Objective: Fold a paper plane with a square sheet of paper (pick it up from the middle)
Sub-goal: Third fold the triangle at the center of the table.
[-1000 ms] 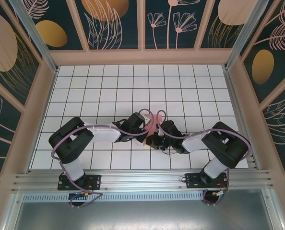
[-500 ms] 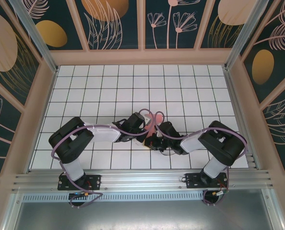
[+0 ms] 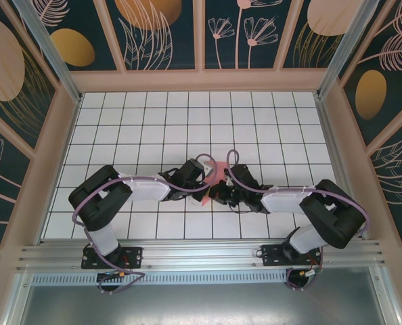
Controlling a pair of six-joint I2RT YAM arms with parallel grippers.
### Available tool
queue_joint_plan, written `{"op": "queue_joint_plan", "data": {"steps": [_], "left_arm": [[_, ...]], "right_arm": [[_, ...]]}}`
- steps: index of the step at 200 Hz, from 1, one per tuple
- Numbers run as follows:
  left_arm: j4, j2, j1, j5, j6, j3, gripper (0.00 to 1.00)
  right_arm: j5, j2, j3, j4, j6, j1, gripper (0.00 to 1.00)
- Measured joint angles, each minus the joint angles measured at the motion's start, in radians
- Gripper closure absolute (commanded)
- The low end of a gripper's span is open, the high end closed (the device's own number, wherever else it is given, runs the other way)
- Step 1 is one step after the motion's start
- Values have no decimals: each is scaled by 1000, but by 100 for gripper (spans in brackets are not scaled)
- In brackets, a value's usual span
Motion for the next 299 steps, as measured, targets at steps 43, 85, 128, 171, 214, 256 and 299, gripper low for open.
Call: {"op": "queue_joint_plan", "data": {"steps": [43, 85, 128, 171, 214, 256, 299], "left_arm": [[0, 0, 0, 0, 0, 0, 94], [0, 1, 0, 0, 0, 0, 94], [0, 1, 0, 0, 0, 0, 94], [0, 1, 0, 0, 0, 0, 95], [0, 1, 0, 0, 0, 0, 95], [0, 2, 0, 0, 0, 2, 95], [-1, 2, 0, 0, 0, 2, 95]], "right_arm": [[-20, 60, 32, -10, -37, -51, 96], [-31, 145, 55, -6, -64, -72, 96], [-47, 134, 72, -37, -97, -98, 95], [-63, 97, 101, -70, -146, -171, 95], [-81, 113, 101, -70, -169, -188, 95], [-82, 173, 103, -63, -188, -199, 95], [-91, 152, 110, -92, -207, -211, 95]]}}
